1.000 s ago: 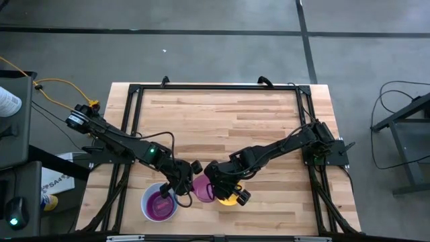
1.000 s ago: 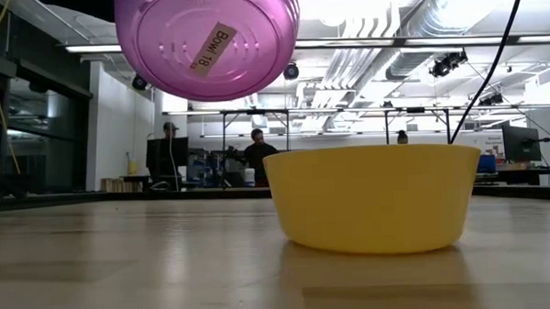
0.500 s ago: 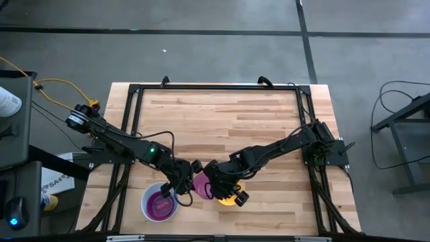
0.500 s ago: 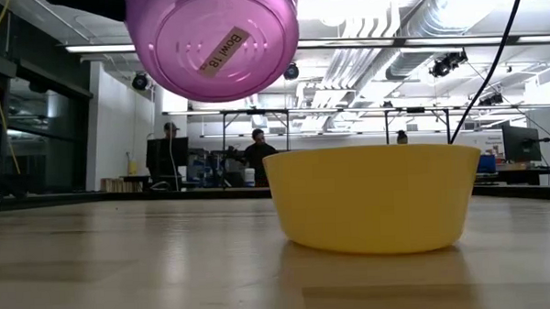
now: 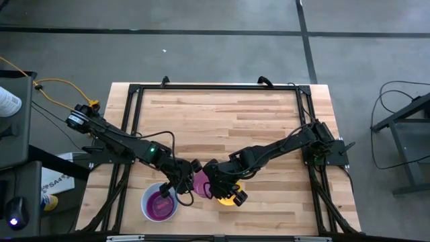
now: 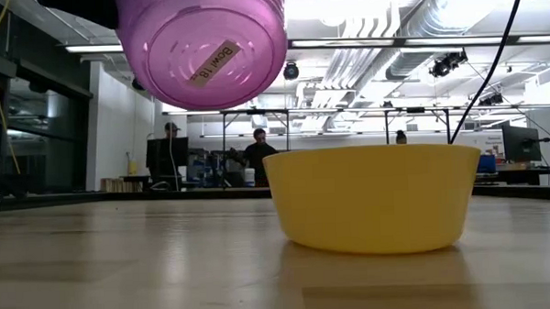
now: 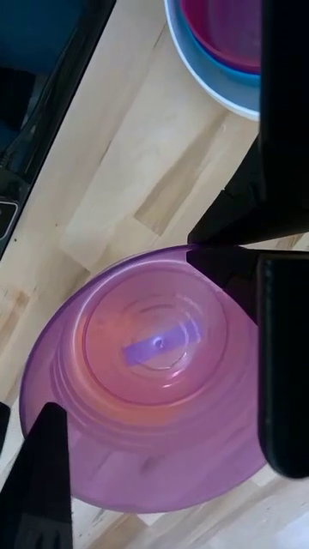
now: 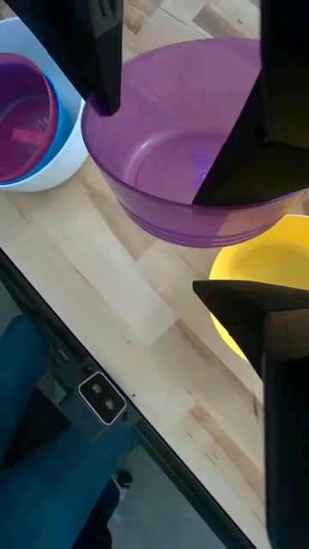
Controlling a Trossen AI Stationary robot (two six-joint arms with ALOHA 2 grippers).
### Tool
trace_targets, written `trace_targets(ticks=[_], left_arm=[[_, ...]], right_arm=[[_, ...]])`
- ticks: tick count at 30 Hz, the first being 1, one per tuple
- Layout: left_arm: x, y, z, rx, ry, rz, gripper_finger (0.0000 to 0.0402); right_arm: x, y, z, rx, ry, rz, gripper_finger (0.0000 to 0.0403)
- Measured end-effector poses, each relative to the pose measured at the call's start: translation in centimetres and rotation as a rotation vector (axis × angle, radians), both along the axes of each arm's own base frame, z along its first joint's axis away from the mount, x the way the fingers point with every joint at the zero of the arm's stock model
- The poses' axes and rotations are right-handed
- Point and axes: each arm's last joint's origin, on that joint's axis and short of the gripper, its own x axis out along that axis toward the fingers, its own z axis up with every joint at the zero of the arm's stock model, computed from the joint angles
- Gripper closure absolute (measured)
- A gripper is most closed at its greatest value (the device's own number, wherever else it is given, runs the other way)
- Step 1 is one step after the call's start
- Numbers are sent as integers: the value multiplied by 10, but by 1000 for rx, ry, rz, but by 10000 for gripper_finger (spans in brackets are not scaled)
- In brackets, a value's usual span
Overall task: Nest bowls inside each other
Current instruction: Stack the purple bowl on the pink bowl
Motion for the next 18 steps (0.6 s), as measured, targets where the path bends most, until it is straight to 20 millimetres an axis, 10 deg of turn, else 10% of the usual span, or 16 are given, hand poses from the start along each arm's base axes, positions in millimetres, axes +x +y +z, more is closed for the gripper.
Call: trace_targets(ticks=[18], left_arm=[[-1, -1, 0, -28, 25, -10, 401]], right_arm=[[1, -1, 0, -31, -15, -26, 273]])
